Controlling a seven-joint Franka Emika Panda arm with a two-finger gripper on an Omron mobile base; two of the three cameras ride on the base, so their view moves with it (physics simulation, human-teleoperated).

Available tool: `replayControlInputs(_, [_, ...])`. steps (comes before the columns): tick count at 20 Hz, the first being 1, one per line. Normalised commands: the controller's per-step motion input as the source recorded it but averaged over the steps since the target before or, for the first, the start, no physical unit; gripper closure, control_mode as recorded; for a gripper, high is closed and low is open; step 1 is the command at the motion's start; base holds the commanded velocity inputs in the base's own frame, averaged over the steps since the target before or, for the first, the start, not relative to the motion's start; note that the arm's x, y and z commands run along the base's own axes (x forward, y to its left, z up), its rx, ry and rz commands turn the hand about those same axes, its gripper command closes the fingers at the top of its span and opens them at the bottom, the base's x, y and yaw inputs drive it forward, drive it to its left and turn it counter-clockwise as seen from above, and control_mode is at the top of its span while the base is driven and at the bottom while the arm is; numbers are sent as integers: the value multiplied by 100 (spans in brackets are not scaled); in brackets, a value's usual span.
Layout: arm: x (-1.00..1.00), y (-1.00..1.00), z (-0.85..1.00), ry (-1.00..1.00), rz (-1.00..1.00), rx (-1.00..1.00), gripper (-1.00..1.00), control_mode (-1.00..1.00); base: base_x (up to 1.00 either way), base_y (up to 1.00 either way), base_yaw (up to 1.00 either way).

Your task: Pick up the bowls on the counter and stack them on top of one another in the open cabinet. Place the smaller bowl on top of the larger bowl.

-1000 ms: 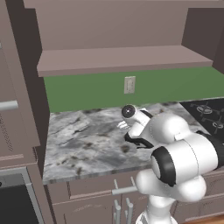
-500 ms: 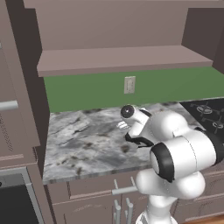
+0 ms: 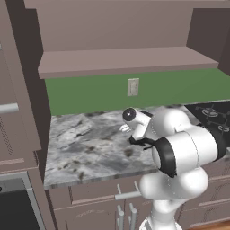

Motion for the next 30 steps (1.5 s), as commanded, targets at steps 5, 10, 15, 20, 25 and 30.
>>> replayControlInputs(5, [1, 0, -1, 0, 0, 0, 100, -100, 0, 0, 0])
replayControlInputs(10, [0, 0, 0, 0, 0, 0, -100, -100, 0, 0, 0])
replayControlInputs(15, [0, 0, 27, -2, 0, 2, -100, -100, 0, 0, 0])
replayControlInputs(20, [1, 0, 49, -2, 0, 3, -100, -100, 0, 0, 0])
replayControlInputs(25, [-6, 0, 35, 0, 2, 4, -100, -100, 0, 0, 0])
replayControlInputs(30, [-28, 3, 4, 3, 9, 2, -100, -100, 0, 0, 0])
